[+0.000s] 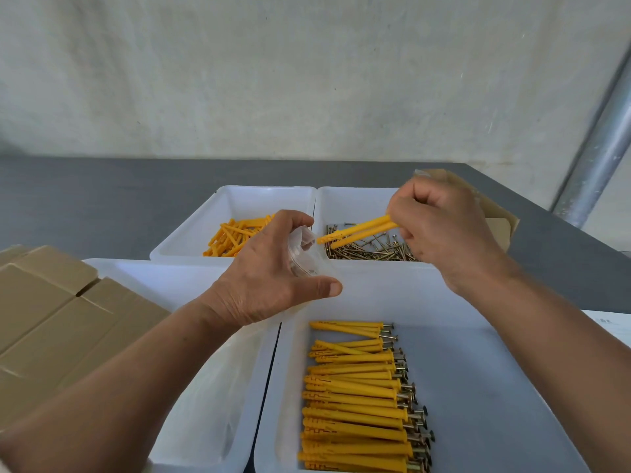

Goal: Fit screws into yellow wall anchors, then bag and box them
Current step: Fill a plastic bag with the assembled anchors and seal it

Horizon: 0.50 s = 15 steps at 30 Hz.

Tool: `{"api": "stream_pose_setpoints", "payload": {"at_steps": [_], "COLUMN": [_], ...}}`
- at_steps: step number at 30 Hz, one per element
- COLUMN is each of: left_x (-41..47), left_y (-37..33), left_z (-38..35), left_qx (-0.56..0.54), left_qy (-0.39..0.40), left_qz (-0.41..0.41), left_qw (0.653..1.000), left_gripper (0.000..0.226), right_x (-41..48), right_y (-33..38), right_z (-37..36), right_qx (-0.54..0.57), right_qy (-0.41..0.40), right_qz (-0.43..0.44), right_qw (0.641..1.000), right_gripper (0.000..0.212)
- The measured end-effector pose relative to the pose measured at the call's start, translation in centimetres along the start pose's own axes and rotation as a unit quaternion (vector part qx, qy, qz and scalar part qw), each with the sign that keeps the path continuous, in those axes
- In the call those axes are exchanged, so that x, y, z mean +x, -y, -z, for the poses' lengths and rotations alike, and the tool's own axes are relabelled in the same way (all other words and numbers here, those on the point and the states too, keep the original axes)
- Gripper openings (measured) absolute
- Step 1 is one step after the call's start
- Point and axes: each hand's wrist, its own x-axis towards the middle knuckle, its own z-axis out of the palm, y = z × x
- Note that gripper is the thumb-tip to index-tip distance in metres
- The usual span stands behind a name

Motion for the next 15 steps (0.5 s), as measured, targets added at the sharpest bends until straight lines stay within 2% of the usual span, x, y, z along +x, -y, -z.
{"api": "stream_pose_setpoints", "payload": {"at_steps": [8, 11, 15], "left_x": [0.1, 0.0, -0.1], "left_y": [0.0, 0.1, 0.0], "left_z": [0.0, -0.1, -0.2], "left_qx": [0.004, 0.008, 0.012], "left_qy": [-0.005, -0.007, -0.002], "left_qz": [-0.003, -0.008, -0.019], "left_qw": [1.0, 1.0, 1.0], "left_gripper": [0.083, 0.086, 0.091], "right_x": [-1.3, -1.8, -2.2], "right_y": [-0.3, -0.5, -0.7], "right_z": [-2.2, -2.9, -4.0], "right_qx": [0.01, -0.003, -0.019], "right_qy": [0.082, 0.102, 0.121], "right_qz": [0.017, 0.042, 0.046], "right_qw": [0.996, 0.994, 0.991], "right_gripper": [0.012, 0.006, 0.009]}}
